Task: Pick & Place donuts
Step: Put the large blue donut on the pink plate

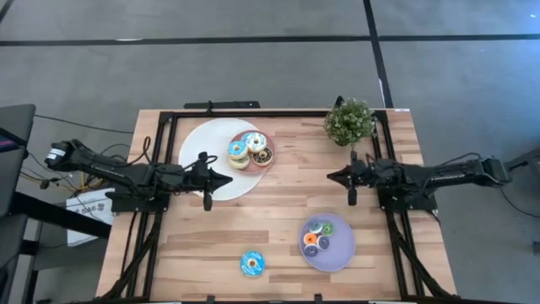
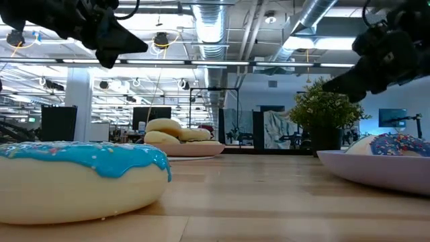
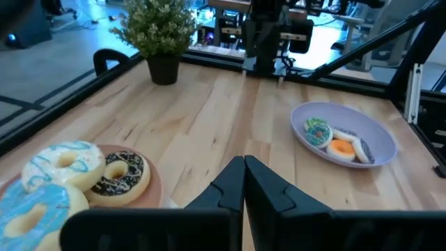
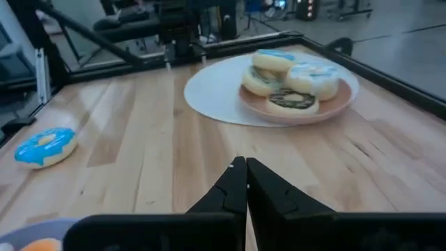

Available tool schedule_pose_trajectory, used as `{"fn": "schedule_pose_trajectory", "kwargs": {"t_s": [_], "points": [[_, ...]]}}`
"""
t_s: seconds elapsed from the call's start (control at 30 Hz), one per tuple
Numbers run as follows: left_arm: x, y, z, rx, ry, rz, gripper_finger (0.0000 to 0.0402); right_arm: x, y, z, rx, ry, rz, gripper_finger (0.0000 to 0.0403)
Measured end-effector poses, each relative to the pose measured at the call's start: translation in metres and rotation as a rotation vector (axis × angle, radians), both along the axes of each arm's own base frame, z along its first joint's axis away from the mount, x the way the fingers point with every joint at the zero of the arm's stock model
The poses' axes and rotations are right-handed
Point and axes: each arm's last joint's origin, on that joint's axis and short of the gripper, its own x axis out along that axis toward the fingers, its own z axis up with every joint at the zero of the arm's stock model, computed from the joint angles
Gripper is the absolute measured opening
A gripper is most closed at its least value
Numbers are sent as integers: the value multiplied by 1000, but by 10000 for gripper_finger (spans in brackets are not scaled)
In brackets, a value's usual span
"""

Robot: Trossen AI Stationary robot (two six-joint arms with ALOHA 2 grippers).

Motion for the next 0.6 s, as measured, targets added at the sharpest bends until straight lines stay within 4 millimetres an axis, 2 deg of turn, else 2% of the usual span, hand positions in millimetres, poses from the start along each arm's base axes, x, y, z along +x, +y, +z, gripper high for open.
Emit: {"fn": "schedule_pose_trajectory", "kwargs": {"t_s": [0.1,0.3,0.6], "points": [[2,0,-3,-11,15,3,0,-8,-3,-5,14,-55,-25,0],[15,-2,-3,-7,49,16,0,-16,1,4,111,-185,59,0],[47,-9,0,-7,118,-14,0,-24,11,2,72,-179,58,0]]}}
